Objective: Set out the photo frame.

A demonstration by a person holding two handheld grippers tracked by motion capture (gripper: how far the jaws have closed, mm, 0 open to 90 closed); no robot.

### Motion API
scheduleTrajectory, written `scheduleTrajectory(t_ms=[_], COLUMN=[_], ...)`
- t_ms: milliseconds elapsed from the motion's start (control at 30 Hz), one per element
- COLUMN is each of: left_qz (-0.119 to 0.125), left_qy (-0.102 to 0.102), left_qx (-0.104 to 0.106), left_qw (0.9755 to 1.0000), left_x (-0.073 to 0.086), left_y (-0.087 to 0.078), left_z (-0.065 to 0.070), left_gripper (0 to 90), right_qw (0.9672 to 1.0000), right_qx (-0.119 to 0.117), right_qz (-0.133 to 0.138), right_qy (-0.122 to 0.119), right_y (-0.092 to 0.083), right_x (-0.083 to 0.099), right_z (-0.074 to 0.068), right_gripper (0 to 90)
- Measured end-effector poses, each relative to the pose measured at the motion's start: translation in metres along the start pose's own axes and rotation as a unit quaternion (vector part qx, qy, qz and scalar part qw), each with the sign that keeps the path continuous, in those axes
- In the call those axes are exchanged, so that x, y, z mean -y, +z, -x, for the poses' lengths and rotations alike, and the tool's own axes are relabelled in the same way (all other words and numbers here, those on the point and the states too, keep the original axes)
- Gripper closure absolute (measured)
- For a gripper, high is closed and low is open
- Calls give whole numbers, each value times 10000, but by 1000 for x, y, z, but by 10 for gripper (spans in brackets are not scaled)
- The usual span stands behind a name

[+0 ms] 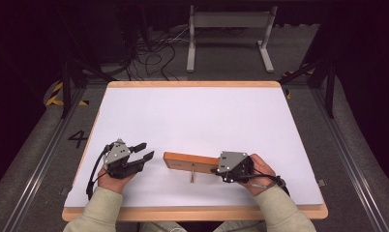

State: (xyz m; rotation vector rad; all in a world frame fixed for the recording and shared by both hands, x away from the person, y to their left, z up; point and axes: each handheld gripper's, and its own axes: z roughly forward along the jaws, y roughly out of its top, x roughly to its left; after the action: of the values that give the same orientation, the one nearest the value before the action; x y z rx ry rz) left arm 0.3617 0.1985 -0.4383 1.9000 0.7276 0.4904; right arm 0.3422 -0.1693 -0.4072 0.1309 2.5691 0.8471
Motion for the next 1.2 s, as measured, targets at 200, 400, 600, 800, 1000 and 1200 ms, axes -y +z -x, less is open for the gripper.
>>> scheduleTrajectory(t_ms=[200,400,600,800,1000,1200], left_qz=[-16,-30,-37,-40,-34,-96], left_qy=[-25,-22,-78,-145,-187,-236], left_qx=[27,55,83,23,-34,-62], left_qw=[10000,10000,9999,9999,9998,9997], left_x=[0,-1,-1,0,0,1], left_y=[2,5,6,6,5,6], left_z=[-1,-1,-3,-7,-10,-13], left_gripper=[548,548,539,504,461,433], right_qw=[9998,9998,9998,9986,9977,9966], right_qx=[49,72,84,133,92,-64], right_qz=[-102,-159,-131,-59,-130,-158], right_qy=[-150,-132,155,503,660,807], right_y=[-1,1,-3,-16,-27,-30], right_x=[0,4,10,20,29,34], right_z=[-7,-11,-10,-8,-8,-9], right_gripper=[675,633,566,545,638,747])
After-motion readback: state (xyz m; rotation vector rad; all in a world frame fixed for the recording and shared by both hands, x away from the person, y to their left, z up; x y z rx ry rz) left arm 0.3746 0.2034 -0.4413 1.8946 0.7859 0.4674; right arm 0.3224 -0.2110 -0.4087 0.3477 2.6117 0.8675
